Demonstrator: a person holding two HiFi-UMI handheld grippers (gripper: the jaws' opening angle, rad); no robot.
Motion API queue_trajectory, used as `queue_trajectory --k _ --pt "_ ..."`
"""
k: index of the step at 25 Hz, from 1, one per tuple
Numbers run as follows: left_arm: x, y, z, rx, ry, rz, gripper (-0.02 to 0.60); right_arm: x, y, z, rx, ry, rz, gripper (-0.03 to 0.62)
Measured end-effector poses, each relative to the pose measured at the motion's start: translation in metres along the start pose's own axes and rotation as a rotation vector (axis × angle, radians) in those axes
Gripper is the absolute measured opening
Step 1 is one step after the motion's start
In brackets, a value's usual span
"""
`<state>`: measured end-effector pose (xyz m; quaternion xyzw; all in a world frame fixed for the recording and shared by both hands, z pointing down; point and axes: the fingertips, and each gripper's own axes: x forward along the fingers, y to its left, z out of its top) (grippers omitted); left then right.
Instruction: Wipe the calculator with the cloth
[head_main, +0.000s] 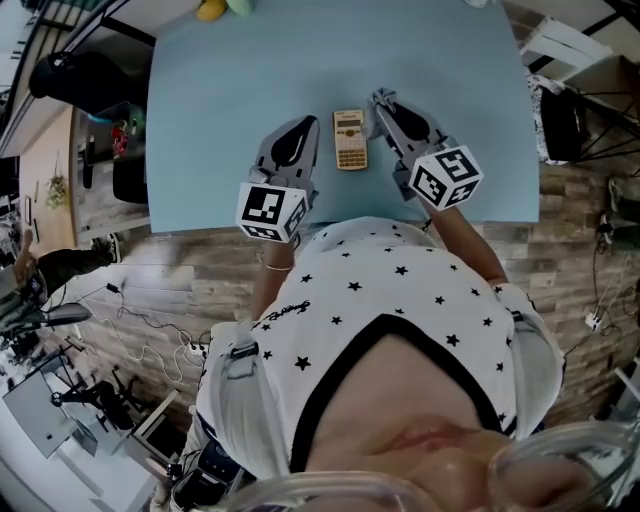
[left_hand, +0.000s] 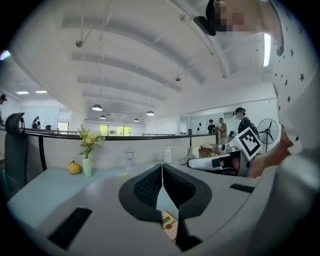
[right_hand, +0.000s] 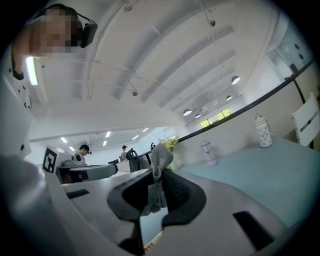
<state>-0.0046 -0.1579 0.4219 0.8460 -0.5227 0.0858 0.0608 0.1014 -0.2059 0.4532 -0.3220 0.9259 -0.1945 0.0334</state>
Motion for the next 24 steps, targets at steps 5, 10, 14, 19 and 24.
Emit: queue_trajectory --k 5,10,14,19,24 --pt "-0.004 -0.002 -0.002 -0.005 -0.001 0.018 0.031 0.000 0.003 -0.002 -0.001 0.008 0.020 0.043" --pt "-0.008 -0.001 -0.006 -0.012 0.000 0.030 0.031 0.002 0.006 -0.005 -0.005 0.014 0.031 0.043" --pt "-0.010 0.001 -0.007 -0.016 0.001 0.035 0.031 0.004 0.009 -0.006 -0.002 0.017 0.036 0.043" --pt "-0.013 -0.001 -0.007 -0.015 0.001 0.041 0.031 0.003 0.010 -0.007 -0.001 0.020 0.043 0.043" --pt "-0.014 0.000 -0.009 -0.018 0.005 0.041 0.031 0.004 0.013 -0.009 0.002 0.025 0.046 0.043"
